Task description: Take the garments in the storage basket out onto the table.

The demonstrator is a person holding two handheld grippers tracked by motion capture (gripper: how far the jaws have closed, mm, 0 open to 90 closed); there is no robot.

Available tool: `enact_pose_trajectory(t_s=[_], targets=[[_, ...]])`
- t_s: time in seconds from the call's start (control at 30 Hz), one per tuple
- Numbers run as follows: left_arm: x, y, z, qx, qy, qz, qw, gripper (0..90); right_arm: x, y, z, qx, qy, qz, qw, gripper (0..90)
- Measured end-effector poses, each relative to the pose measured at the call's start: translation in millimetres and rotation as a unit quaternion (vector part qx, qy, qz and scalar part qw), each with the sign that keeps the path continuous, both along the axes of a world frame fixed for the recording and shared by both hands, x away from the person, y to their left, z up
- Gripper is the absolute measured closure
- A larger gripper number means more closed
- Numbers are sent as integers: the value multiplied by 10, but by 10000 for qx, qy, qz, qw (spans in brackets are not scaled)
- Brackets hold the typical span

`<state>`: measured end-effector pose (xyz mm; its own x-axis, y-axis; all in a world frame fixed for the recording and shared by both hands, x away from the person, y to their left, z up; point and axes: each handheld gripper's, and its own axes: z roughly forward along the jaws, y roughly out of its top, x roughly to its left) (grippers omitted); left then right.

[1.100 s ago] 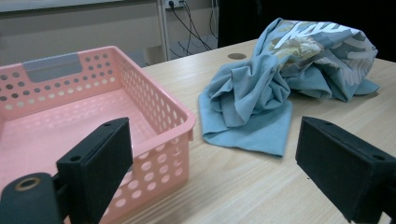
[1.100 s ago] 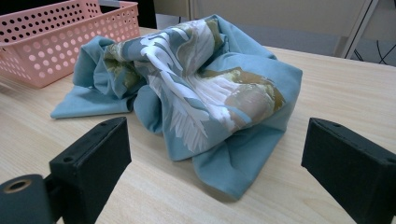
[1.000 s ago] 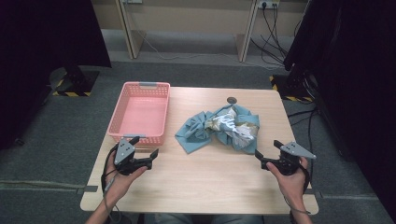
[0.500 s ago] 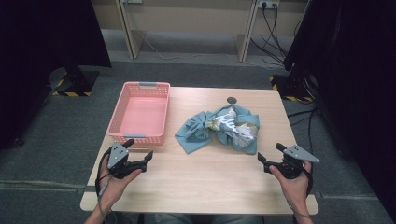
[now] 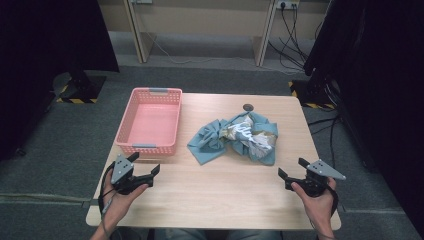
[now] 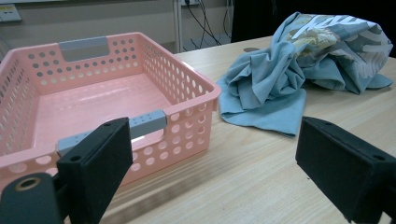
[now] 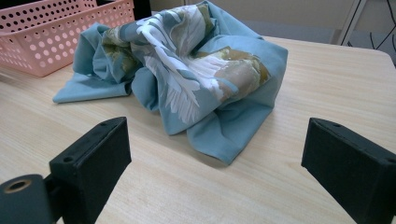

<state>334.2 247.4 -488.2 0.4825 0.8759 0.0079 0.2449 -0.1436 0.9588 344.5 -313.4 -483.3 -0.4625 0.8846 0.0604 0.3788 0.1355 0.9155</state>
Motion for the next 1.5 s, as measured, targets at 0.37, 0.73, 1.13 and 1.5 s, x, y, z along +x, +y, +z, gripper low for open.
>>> enact_pose_trajectory(t_s=[0.37,0.73,1.13,1.5], targets=[[-85,73,-51,-56,11,96,9999,106,-71,-63,-13,44,-6,-50,10000,79],[-145,109,-93,-100,31,129,9999,105,-155,-96,-65,49,25,-80,10000,78],[-225,202,-141,-200,60,244,9995,104,-254,-203,-98,75,-2,-195,9998,78],[-284,260,-180,-202,64,327,9992,104,-315,-281,-135,77,10,-306,9995,77]])
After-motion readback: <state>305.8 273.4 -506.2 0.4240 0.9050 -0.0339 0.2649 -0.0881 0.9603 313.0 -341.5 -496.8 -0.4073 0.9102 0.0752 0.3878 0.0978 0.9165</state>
